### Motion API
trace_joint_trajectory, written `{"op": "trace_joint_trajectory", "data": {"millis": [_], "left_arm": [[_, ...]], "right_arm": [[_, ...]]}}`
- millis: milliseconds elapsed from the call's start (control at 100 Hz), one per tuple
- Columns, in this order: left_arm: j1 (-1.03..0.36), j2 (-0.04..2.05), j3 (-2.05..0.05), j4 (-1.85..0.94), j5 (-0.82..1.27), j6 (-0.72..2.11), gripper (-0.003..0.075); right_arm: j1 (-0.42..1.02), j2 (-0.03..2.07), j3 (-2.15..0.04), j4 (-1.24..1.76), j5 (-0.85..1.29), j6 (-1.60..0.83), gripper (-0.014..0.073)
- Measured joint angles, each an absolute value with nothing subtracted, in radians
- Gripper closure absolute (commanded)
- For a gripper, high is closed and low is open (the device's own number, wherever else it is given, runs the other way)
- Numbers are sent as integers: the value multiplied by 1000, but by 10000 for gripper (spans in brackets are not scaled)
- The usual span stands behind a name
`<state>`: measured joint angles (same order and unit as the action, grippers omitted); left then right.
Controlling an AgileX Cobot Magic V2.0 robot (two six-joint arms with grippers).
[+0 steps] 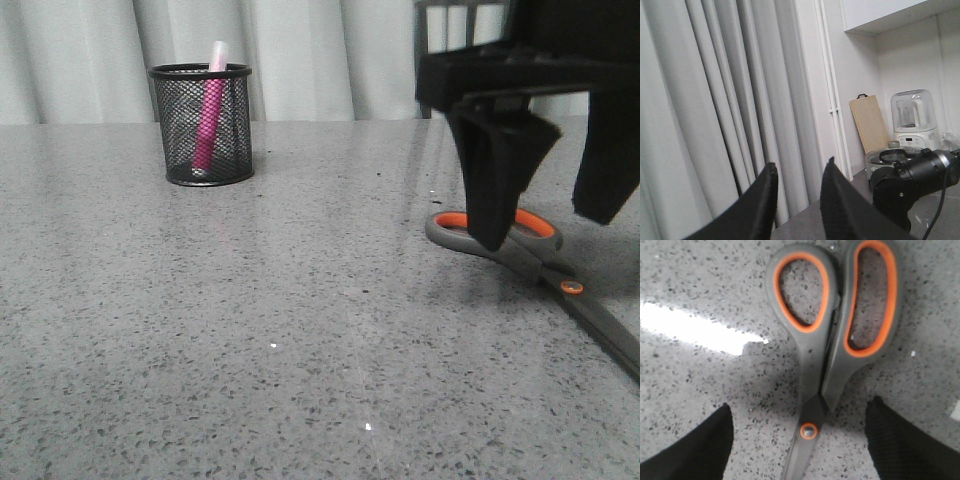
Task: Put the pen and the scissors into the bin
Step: 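Lower the right gripper onto the grey-orange scissors and grasp them, then lift the scissors and carry them above the mesh cup, right gripper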
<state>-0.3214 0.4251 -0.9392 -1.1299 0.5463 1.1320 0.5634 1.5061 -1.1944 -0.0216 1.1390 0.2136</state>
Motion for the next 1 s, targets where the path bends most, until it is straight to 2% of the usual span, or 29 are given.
{"op": "trace_joint_trajectory", "data": {"millis": [210,660,710,760,910,1000], "left_arm": [[-336,425,-939,-1130,543,1132,533],[-336,425,-939,-1130,543,1130,533],[-336,425,-939,-1130,543,1130,533],[-336,425,-939,-1130,543,1130,533],[-336,425,-939,-1130,539,1130,533],[-336,425,-939,-1130,537,1130,533]], "right_arm": [[563,1564,-1194,-22,1135,240,183],[516,1573,-1135,0,1061,259,187],[515,1571,-1131,0,1050,259,226],[513,1569,-1129,0,1046,259,307],[506,1569,-1129,-7,1000,259,671],[506,1569,-1129,-7,984,240,662]]}}
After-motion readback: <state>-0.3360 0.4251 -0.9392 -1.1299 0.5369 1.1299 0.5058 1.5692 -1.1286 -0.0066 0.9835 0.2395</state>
